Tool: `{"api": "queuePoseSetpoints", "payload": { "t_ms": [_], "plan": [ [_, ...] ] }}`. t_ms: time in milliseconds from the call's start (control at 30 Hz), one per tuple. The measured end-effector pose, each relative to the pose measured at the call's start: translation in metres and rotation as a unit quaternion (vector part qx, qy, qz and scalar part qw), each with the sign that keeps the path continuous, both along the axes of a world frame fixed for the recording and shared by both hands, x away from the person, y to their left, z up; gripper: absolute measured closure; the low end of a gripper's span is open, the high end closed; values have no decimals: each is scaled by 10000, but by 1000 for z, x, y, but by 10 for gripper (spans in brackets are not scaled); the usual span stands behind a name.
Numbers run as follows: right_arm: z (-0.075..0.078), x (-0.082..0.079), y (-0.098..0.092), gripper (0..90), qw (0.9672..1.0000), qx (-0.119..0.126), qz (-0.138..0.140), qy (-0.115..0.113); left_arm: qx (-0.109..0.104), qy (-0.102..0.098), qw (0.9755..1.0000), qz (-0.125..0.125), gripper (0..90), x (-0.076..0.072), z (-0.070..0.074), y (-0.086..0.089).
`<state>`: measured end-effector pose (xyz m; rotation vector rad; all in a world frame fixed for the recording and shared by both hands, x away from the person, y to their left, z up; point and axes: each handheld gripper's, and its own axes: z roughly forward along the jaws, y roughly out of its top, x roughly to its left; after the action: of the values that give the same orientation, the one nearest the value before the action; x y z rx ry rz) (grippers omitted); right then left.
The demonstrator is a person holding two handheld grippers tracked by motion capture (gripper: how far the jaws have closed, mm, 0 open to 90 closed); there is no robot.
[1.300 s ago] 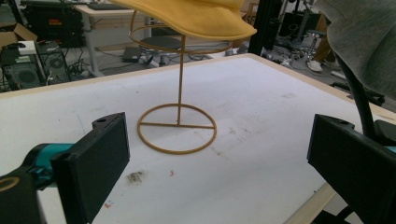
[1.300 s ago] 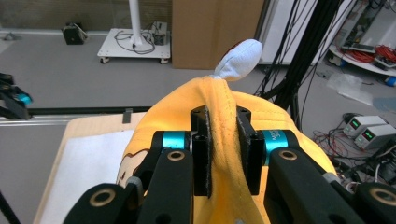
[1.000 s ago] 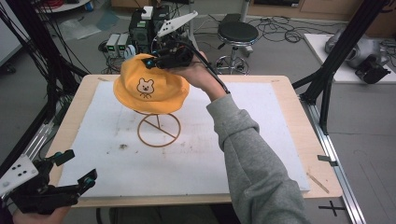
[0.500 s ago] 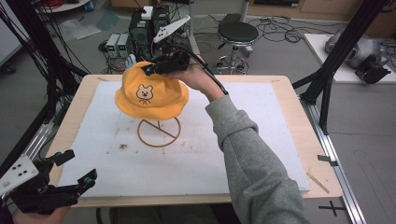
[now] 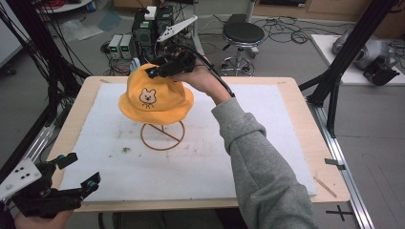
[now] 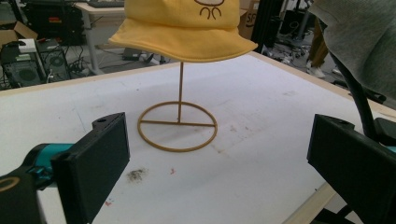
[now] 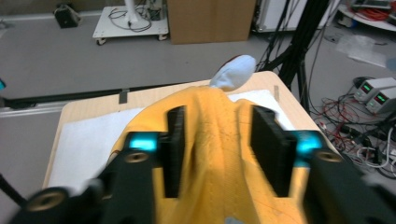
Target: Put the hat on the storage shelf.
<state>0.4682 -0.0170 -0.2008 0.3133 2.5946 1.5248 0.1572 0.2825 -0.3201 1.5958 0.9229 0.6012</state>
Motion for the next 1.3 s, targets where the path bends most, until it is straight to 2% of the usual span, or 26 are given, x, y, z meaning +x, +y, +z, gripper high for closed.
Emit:
{"api": "queuePoseSetpoints", "payload": {
  "t_ms": [33,100,133,167,233,400,600,833,867,900,933,1000,1033,1100,1133,1167,1200,1233,1267,1300],
  "plan": [
    [0,0,0,439,10000,0,0,0,0,0,10000,0,61,0,0,0],
    [1,1,-2,324,9999,68,-95,24,-9,7,10000,0,61,1,0,0],
    [1,2,-4,198,9995,158,-257,73,-8,11,10000,8,61,1,-1,1],
    [1,3,-6,134,9992,203,-340,95,-8,11,10000,8,61,1,-1,1],
    [2,5,-8,107,9987,234,-445,130,-1,9,10000,10,61,1,-1,1],
    [4,5,-16,107,9962,246,-839,55,-25,6,10000,35,61,5,-1,3],
    [10,1,-25,107,9947,299,-981,-96,-39,19,10000,28,61,10,-3,4],
    [22,-10,-46,106,9919,417,-1168,-255,-35,20,10000,18,61,18,-3,5],
    [26,-15,-53,107,9906,432,-1258,-310,-31,23,10000,27,61,19,-3,6],
    [26,-15,-53,107,9906,432,-1258,-310,-32,25,10000,30,61,21,-3,6],
    [29,-20,-62,107,9889,424,-1373,-386,-46,27,10000,29,61,23,-4,7],
    [30,-22,-67,106,9881,471,-1391,-453,-44,35,10000,32,61,25,-4,7],
    [30,-27,-79,107,9878,659,-1296,-563,-30,42,10000,15,61,27,-4,8],
    [29,-28,-85,107,9870,700,-1340,-538,-27,53,10000,28,61,28,-4,8],
    [28,-30,-95,107,9865,640,-1442,-441,-42,82,10000,28,61,30,-5,8],
    [28,-30,-95,107,9865,640,-1442,-441,-42,82,10000,28,61,30,-5,8],
    [27,-35,-105,107,9843,743,-1512,-520,-38,72,10000,18,61,31,-5,8],
    [27,-35,-105,107,9843,743,-1512,-520,-32,70,10000,19,61,32,-5,8],
    [26,-40,-115,107,9819,815,-1616,-553,-27,66,10000,0,61,33,-5,7],
    [26,-42,-119,107,9813,785,-1675,-536,-27,66,10000,0,61,33,-5,7]
  ]
}}
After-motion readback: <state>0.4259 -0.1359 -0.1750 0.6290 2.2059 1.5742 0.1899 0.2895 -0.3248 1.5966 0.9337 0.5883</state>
